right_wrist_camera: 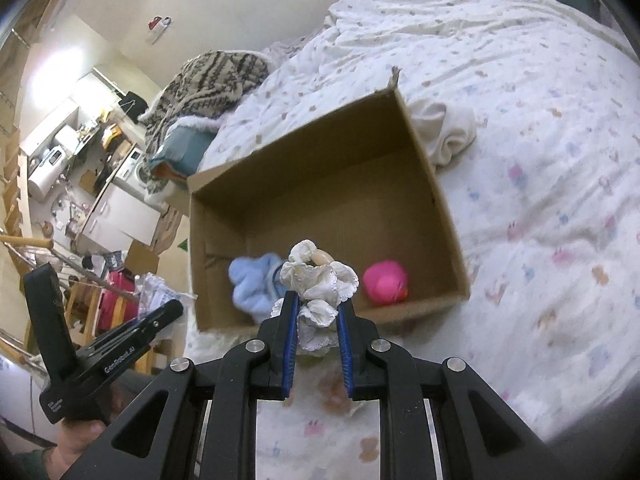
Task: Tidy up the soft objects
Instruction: 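Lower the packet and scrunchie into the box and open both tools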
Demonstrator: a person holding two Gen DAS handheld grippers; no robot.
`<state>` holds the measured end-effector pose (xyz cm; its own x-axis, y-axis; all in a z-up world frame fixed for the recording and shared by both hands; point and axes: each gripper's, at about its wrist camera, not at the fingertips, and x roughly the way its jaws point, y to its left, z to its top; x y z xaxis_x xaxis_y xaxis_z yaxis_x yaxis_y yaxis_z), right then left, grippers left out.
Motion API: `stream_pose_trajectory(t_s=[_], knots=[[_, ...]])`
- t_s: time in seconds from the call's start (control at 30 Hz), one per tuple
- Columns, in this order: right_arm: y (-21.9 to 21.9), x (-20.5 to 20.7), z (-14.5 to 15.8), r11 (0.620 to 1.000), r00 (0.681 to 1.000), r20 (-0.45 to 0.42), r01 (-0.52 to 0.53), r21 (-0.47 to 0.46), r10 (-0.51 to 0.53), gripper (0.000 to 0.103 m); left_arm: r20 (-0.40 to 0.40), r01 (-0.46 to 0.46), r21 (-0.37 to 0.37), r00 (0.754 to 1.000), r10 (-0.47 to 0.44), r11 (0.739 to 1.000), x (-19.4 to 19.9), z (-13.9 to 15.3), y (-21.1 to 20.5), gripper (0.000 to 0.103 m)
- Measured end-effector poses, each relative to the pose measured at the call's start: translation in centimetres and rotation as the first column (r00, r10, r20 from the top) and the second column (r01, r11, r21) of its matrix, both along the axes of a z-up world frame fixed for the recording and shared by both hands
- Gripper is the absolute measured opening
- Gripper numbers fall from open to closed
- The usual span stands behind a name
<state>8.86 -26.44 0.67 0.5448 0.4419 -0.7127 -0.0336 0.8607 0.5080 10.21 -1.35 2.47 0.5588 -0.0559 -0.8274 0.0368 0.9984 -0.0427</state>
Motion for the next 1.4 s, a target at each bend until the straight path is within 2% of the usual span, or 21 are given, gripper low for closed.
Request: stream_pose_trajectory(t_s=[0.3,0.5,0.73,0.8,0.87,0.97,1.03,1.2,1.27,1.3,1.37,1.4], knots=[[-1.0,3.3,-1.6,0.999,0.999,-0.015,0.028,-0.022,-0.029,0.020,-0.025,0.011,0.063,1.000,-0.010,0.998,3.4,-2.3,-1.0,0.013],[-0.7,3.7,-3.4,1.000,0.999,-0.048,0.018,-0.008,-0.018,0.020,-0.075,0.021,0.076,0.997,-0.015,0.997,4.7,-4.5,-1.5,0.013],[-0.2,4.1,-4.1,0.999,0.999,-0.053,-0.012,-0.037,0.010,0.020,-0.126,0.051,0.069,0.991,-0.042,0.996,6.2,-6.4,-3.1,0.013],[-0.3,4.3,-4.4,0.999,0.998,-0.066,-0.011,-0.031,0.009,0.020,-0.156,0.072,0.027,0.985,-0.067,0.997,6.9,-7.1,-3.7,0.013],[-0.5,4.4,-4.7,1.000,0.997,-0.073,-0.008,-0.024,0.007,0.020,-0.162,0.110,-0.065,0.980,-0.119,0.992,7.2,-7.2,-4.4,0.012],[-0.9,4.6,-4.7,1.000,0.997,-0.075,-0.001,-0.016,0.000,0.020,-0.118,0.186,-0.161,0.971,-0.206,0.969,6.8,-6.3,-5.7,0.012],[-1.0,4.6,-4.7,1.000,0.997,-0.076,0.005,-0.011,-0.006,0.020,-0.127,0.217,-0.247,0.959,-0.253,0.945,6.8,-6.3,-6.2,0.013],[-1.5,4.9,-4.8,1.000,0.996,-0.081,0.021,-0.001,-0.021,0.020,-0.040,0.260,-0.331,0.957,-0.289,0.907,6.1,-4.7,-5.8,0.013],[-1.5,5.0,-4.8,1.000,0.996,-0.082,0.021,-0.004,-0.021,0.020,-0.007,0.251,-0.311,0.964,-0.267,0.917,6.0,-3.9,-5.4,0.013],[-1.3,4.9,-4.8,1.000,0.996,-0.083,0.018,-0.007,-0.019,0.020,0.003,0.225,-0.267,0.973,-0.233,0.937,6.0,-3.6,-5.0,0.013],[-1.1,4.9,-4.8,1.000,0.997,-0.081,0.013,-0.017,-0.015,0.020,0.006,0.180,-0.207,0.983,-0.183,0.962,6.2,-3.5,-4.4,0.013],[-1.0,4.9,-4.8,1.000,0.997,-0.079,0.011,-0.025,-0.013,0.020,0.003,0.147,-0.154,0.989,-0.149,0.977,6.3,-3.5,-4.0,0.013]])
